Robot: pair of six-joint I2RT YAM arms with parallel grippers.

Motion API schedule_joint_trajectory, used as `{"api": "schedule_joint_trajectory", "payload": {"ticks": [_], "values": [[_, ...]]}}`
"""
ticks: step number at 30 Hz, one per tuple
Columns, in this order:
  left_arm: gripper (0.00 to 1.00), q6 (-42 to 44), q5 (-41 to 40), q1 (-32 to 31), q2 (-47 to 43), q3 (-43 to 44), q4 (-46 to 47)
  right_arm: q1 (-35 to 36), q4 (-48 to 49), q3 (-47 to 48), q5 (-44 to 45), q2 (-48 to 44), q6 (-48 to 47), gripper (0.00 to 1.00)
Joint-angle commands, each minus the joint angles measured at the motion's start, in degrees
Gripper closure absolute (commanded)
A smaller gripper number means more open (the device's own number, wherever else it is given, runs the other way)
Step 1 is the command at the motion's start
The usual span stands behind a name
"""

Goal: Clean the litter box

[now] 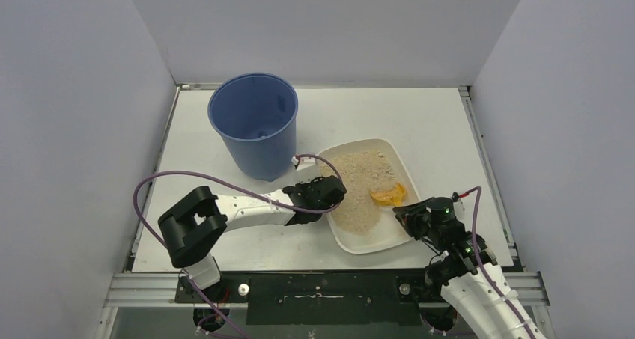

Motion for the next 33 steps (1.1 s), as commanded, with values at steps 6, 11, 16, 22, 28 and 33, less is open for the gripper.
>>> {"api": "schedule_joint_trajectory", "payload": {"ticks": [6, 11, 16, 22, 28, 33], "values": [[1.00, 9.0, 5.6, -0.5, -5.6, -1.8, 5.0, -7.2, 13.4, -4.9, 1.0, 10.6, -6.3, 1.00], [1.00, 11.9, 6.9, -0.8, -7.5, -2.7, 5.3, -17.2, 26.1, -9.9, -9.3, 15.9, -15.1, 1.00], [1.00, 17.4, 6.3, -2.8, -7.4, -0.5, 3.5, -21.5, 39.5, -14.0, -13.8, 23.3, -18.1, 1.00], [1.00, 24.2, 3.2, -6.5, -8.4, -0.1, 6.3, -21.6, 53.7, -15.0, -13.7, 34.1, -18.9, 1.00], [1.00, 32.2, -2.1, -9.6, -10.7, -2.2, 10.1, -23.7, 67.4, -17.9, -16.1, 39.4, -22.4, 1.00], [1.00, 35.7, -0.9, -9.6, -13.1, -5.0, 14.3, -26.1, 79.6, -21.0, -21.8, 41.7, -27.4, 1.00]]}}
